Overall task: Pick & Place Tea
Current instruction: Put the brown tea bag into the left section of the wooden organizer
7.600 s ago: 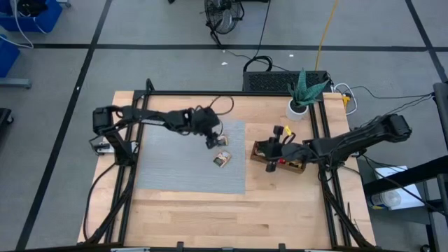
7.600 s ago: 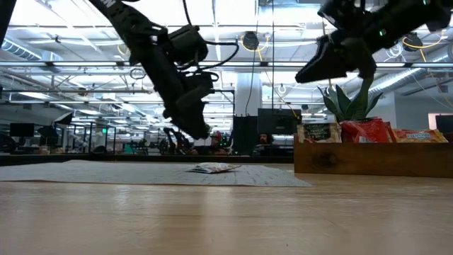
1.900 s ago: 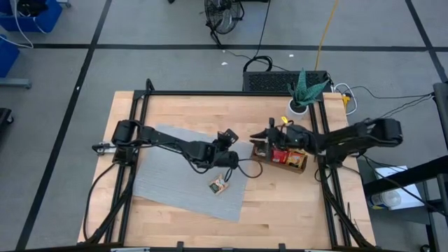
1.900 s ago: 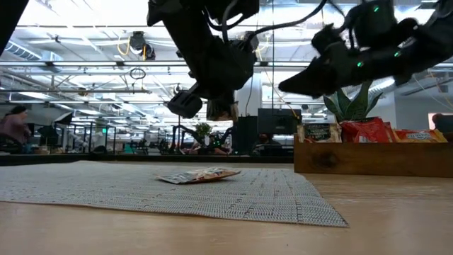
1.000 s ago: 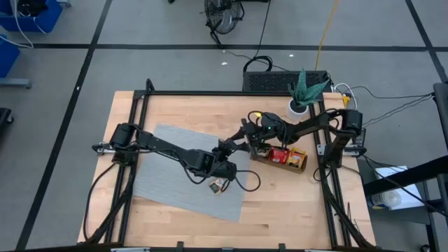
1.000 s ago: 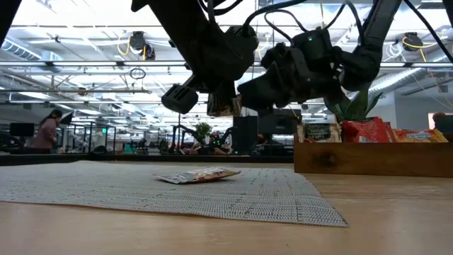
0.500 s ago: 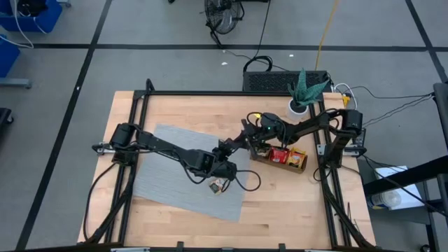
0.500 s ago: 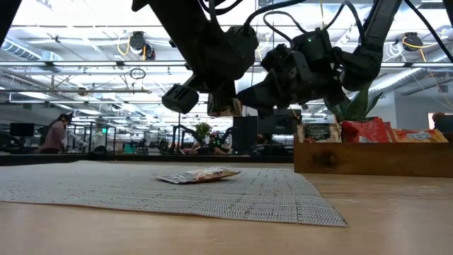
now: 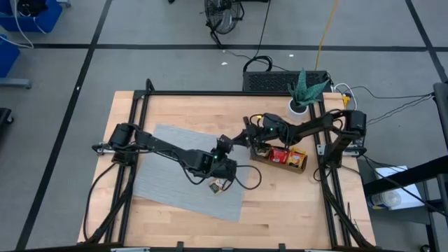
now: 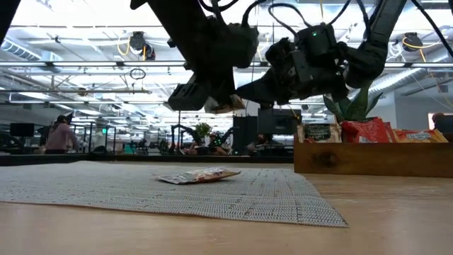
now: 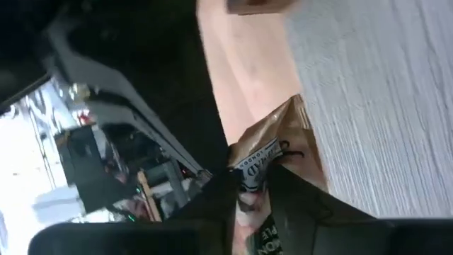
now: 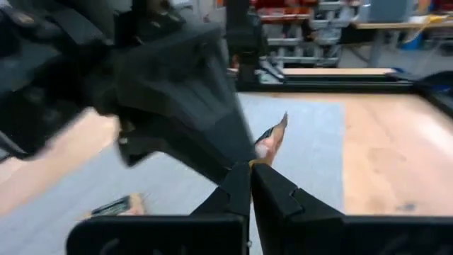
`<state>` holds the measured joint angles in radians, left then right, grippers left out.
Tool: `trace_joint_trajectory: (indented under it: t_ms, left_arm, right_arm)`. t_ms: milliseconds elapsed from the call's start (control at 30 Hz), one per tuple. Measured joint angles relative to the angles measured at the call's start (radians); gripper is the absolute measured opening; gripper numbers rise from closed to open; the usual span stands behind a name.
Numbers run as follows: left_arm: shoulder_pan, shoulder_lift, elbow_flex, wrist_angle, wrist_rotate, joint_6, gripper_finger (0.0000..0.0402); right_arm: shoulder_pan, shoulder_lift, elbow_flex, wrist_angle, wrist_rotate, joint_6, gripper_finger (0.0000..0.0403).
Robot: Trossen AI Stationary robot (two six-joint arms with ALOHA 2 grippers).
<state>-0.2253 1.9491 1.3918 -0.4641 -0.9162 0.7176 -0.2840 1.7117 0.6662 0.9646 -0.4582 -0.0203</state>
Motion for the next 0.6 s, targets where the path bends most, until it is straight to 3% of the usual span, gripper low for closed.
trace_joint_trajectory:
  t_ms: [167, 367, 600]
  left_arm:
    - [-0.026, -0.053, 0.003, -0.012, 0.032, -0.1, 0.0104]
    - [-0.033, -0.149, 0.001, -0.047, 0.117, -0.242, 0.0096]
    - [0.068, -0.275, 0.001, -0.032, 0.515, -0.405, 0.0066]
  right_arm:
    - [0.0, -0.076, -0.041, -0.02, 0.114, -0.018, 0.0]
    - [0.041, -0.197, -0.127, -0.004, 0.235, -0.075, 0.0]
    - [0.132, -0.262, -0.276, 0.322, 0.387, -0.221, 0.0]
